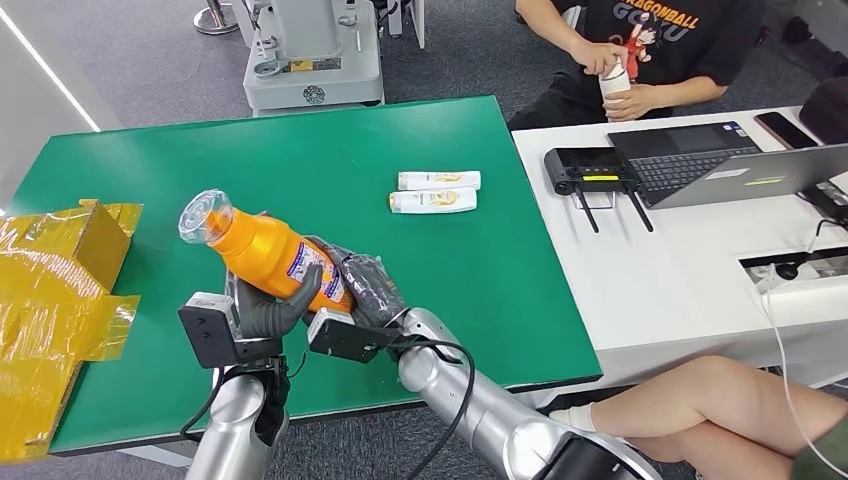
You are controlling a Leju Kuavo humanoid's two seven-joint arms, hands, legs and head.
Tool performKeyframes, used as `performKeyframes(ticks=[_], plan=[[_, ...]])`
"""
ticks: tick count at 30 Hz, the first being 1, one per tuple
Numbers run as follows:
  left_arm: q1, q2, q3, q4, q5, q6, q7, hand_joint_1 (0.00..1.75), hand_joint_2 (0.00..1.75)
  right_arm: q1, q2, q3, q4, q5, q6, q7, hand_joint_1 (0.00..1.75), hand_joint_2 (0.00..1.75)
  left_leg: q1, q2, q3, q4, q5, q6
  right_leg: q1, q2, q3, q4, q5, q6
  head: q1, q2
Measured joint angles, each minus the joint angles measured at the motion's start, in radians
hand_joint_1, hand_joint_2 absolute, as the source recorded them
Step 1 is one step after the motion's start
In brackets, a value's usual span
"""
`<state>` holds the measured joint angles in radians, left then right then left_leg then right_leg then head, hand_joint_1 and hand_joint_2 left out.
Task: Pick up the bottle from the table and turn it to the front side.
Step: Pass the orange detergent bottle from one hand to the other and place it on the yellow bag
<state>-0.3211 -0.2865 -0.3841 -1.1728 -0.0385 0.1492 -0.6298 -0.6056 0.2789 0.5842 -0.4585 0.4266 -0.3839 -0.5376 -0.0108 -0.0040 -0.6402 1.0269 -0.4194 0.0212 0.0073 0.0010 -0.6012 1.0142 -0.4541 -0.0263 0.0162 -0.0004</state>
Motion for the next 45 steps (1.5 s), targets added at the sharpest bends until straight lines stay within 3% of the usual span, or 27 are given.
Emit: performKeyframes(ticks=[9,20,30,35,45], plan=[[0.000,0.001,0.000,0.001,0.003,-0.008,-0.002,1.75,1.75,0.011,-0.001,0.000,-0.032,0.018,-0.043,-0.004,0.00,1.75,0.000,0.000,0.000,0.000,0.000,0.000,0.000,0.000,0.000,0.000,0.000,0.000,0.000,0.000],[0.000,0.006,0.000,0.001,0.014,0.001,-0.010,1.75,1.75,0.044,-0.006,0.000,-0.177,0.029,-0.084,-0.018,0.00,1.75,0.000,0.000,0.000,0.000,0.000,0.000,0.000,0.000,0.000,0.000,0.000,0.000,0.000,0.000],[-0.007,0.009,0.004,-0.014,-0.002,0.063,-0.036,1.75,1.75,0.137,-0.065,0.071,-0.460,0.035,-0.159,0.009,0.00,1.75,0.000,0.000,-0.001,0.000,0.000,0.000,0.000,0.000,0.000,0.000,0.000,0.000,0.000,0.000],[0.026,0.032,0.020,-0.017,-0.015,0.086,-0.029,1.75,1.75,0.156,-0.082,0.134,-0.631,0.015,-0.183,0.000,0.00,1.75,0.001,0.002,-0.001,0.000,-0.001,-0.001,0.000,0.002,-0.002,0.000,0.000,0.000,0.000,0.000],[0.049,0.048,0.061,-0.043,-0.039,0.121,-0.010,1.75,1.75,0.202,-0.098,0.164,-0.766,-0.022,-0.198,0.012,0.00,1.75,0.001,0.001,-0.001,0.000,-0.001,-0.001,0.001,0.002,-0.002,0.000,-0.001,-0.001,0.000,0.000]])
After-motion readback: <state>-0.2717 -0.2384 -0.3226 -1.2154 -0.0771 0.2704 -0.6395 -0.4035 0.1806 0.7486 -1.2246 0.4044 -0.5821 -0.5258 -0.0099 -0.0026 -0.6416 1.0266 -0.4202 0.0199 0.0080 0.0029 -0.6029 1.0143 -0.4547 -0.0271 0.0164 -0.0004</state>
